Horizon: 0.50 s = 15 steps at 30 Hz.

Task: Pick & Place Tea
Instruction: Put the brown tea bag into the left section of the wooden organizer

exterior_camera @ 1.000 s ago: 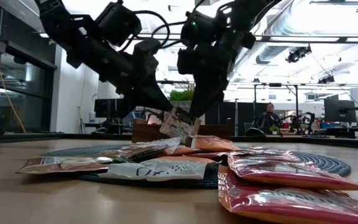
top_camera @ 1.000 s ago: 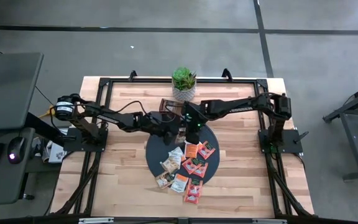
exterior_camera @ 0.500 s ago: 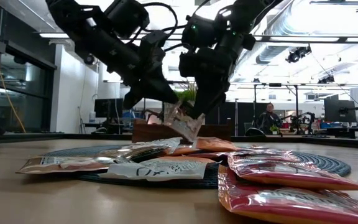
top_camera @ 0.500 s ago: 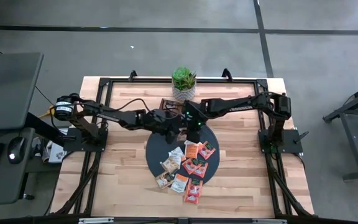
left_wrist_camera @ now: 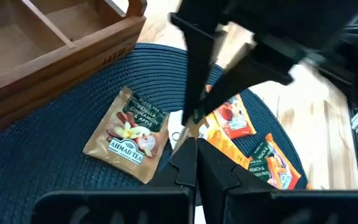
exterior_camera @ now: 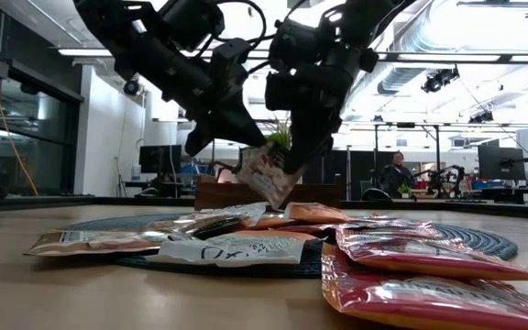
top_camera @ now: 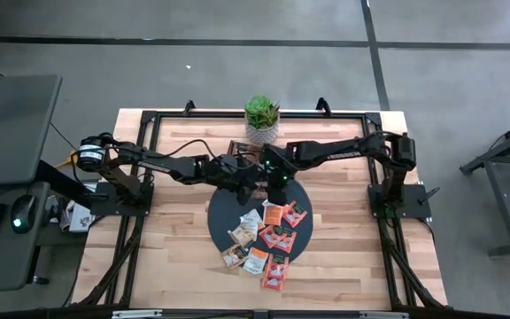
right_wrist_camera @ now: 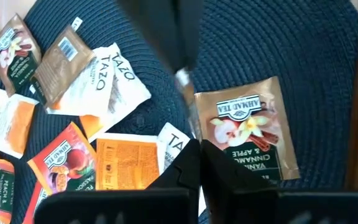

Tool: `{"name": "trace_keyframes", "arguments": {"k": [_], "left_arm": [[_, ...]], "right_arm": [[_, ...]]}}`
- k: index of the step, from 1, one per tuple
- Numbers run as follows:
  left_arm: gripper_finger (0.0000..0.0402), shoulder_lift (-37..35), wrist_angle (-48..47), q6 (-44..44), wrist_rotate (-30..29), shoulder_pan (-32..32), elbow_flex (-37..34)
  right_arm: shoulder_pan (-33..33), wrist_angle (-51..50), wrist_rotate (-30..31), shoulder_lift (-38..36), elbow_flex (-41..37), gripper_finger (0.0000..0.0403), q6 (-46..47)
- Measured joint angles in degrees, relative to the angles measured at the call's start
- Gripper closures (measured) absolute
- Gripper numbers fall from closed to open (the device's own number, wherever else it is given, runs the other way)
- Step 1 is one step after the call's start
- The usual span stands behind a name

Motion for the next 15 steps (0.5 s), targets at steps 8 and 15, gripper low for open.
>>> {"name": "trace_keyframes", "arguments": {"k": [8, 15], "left_arm": [[0.0401, -0.12, -1.05, 3.48, -3.12, 0.00, 0.01], [0.0361, -0.86, -0.15, 4.08, -6.02, 0.00, -0.01]], "right_arm": [[0.31, -1.81, 3.07, -3.91, 0.00, 0.0402, -0.61], [0.27, -4.85, 4.32, -6.52, 0.11, 0.0402, -1.81]]}}
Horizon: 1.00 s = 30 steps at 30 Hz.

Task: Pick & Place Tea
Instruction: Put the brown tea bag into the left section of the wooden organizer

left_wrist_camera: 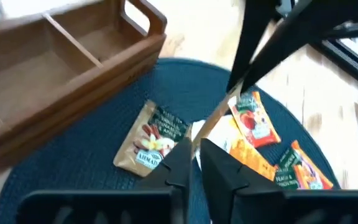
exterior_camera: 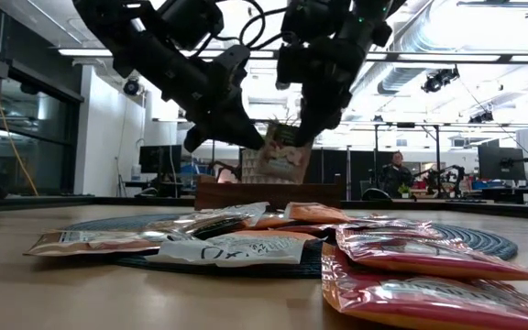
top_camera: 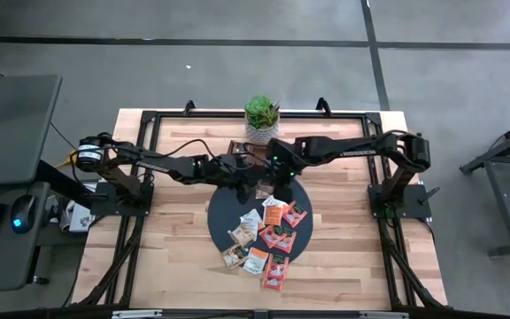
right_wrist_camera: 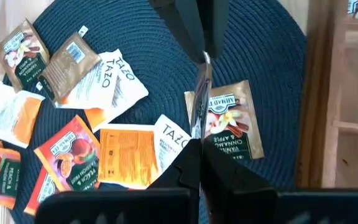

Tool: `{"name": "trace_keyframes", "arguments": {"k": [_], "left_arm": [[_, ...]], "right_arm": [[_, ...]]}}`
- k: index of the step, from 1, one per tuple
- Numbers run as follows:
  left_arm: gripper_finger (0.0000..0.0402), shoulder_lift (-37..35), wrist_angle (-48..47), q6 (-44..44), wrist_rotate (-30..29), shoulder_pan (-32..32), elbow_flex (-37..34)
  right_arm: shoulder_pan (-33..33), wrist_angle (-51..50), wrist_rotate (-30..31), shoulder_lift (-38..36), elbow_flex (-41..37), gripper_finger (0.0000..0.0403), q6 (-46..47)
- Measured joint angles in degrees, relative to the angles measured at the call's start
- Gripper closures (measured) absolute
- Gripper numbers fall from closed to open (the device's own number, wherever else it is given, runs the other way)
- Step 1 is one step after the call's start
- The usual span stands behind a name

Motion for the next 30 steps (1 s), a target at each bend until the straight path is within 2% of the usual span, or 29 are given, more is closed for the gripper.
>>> {"name": "trace_keyframes", "arguments": {"k": [6, 10, 14, 19, 30], "left_arm": [[0.0278, -1.33, 2.30, 0.29, -2.45, 0.00, 0.00], [0.0229, -1.36, 5.77, 1.92, -0.44, 0.02, 0.00], [0.0200, -1.35, 6.25, 1.05, 1.28, -0.02, 0.00], [0.0188, -1.35, 6.23, -0.04, 0.19, -0.02, 0.00], [0.0196, -1.35, 6.42, 1.34, -0.20, -0.02, 2.80]], "right_arm": [[0.00, -3.09, 0.84, -0.15, 0.12, 0.0403, -0.94], [0.00, -3.85, 1.31, -0.14, 1.65, 0.0403, -1.76], [-0.01, -4.56, 2.54, -0.13, 4.10, 0.0403, -3.12], [-0.04, -5.46, 2.78, -0.13, 6.49, 0.0403, -4.45], [-0.02, -5.48, 2.57, -0.13, 7.34, 0.0403, -5.13]]}}
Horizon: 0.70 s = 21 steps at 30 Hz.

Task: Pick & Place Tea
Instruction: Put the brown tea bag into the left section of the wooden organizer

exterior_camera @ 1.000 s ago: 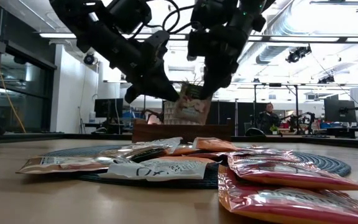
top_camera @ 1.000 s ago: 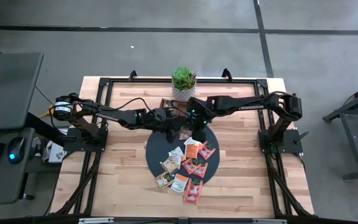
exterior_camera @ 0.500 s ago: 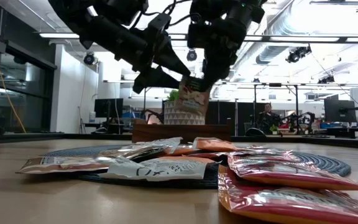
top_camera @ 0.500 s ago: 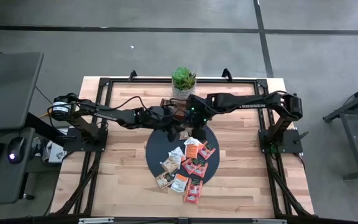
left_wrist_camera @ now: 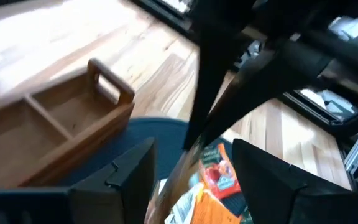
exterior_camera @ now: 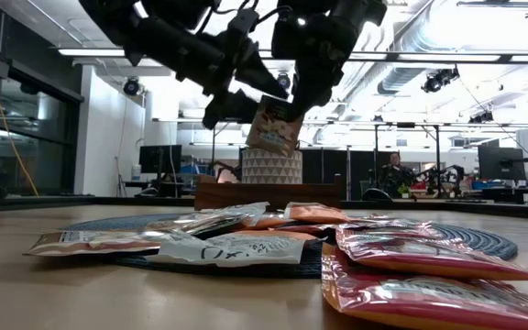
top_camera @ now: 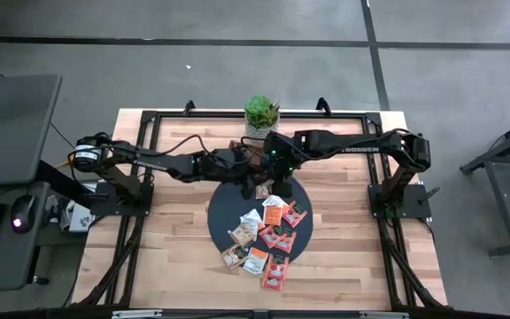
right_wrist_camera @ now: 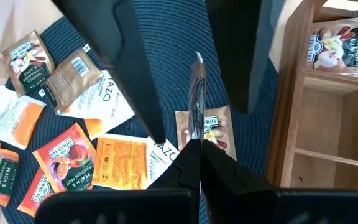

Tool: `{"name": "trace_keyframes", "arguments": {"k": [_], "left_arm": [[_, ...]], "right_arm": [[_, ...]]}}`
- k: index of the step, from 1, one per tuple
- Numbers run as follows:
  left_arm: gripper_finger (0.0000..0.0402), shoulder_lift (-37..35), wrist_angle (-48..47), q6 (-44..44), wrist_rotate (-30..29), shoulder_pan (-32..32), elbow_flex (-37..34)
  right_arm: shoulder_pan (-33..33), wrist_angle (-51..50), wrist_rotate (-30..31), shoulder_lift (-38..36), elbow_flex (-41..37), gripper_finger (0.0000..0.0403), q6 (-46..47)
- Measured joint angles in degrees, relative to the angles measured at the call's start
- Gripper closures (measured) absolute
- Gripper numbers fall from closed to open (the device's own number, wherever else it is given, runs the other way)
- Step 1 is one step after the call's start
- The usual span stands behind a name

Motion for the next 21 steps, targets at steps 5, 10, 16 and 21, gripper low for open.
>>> {"name": "trace_keyframes", "arguments": {"k": [5, 10, 16, 21], "left_arm": [[0.0251, 0.00, -5.19, 3.42, 0.03, 0.02, 3.27], [0.0321, 0.00, -11.06, 4.12, 1.39, 0.02, 4.71], [0.0384, 0.00, -11.24, 4.16, 1.54, 0.02, 4.71], [0.0400, 0.00, -11.35, 4.88, 3.14, 0.04, 4.71]], "right_arm": [[0.02, -0.45, -0.04, 0.00, 0.00, 0.0403, 0.02], [0.00, -0.54, -0.07, 0.00, 0.00, 0.0403, 0.04], [0.00, -0.52, -0.11, 0.00, 0.00, 0.0403, -0.01], [0.02, -0.52, -0.24, 0.00, 0.00, 0.0403, -0.03]]}}
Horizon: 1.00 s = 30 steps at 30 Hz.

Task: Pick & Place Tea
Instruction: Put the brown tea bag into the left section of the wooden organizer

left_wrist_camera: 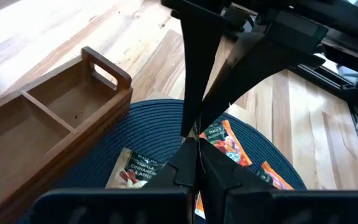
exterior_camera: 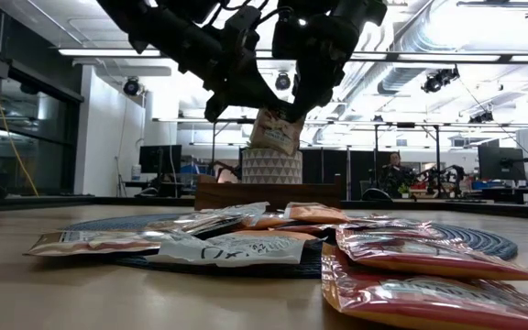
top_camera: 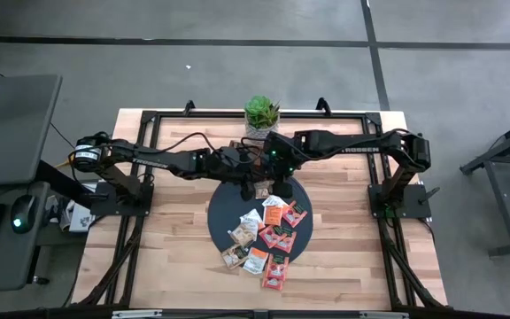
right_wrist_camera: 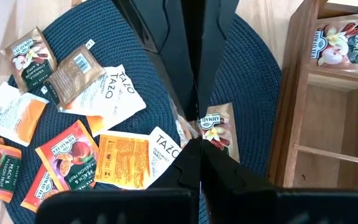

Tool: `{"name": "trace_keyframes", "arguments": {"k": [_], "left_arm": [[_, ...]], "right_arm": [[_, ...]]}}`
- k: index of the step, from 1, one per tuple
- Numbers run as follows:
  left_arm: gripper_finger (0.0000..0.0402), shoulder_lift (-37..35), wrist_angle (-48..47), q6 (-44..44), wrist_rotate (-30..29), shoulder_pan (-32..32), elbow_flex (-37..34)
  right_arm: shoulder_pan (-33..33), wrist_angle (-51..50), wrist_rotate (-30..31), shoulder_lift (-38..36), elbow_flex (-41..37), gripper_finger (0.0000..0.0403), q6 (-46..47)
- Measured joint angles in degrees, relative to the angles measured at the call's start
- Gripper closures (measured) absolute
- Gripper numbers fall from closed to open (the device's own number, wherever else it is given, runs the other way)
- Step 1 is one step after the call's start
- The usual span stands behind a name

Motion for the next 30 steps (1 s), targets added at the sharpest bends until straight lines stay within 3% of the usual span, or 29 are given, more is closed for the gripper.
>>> {"name": "trace_keyframes", "arguments": {"k": [10, 14, 22, 30], "left_arm": [[0.0401, -0.02, -1.08, -0.27, -1.90, 0.00, 0.04], [0.0401, -0.02, -2.41, -0.28, -2.23, 0.00, 0.02], [0.0401, -1.71, -7.94, 4.43, -6.30, 1.84, -0.04], [0.0401, -3.43, -10.56, 15.00, 4.07, 11.10, 0.00]], "right_arm": [[0.00, 0.02, -0.08, 0.04, 0.00, 0.0395, 1.02], [-0.04, -0.88, 0.10, -0.16, 0.00, 0.0360, 2.09], [-1.00, -6.30, 6.03, -4.15, 0.00, 0.0279, 4.06], [-1.02, -12.59, 8.59, -8.08, 0.00, 0.0250, 6.95]]}}
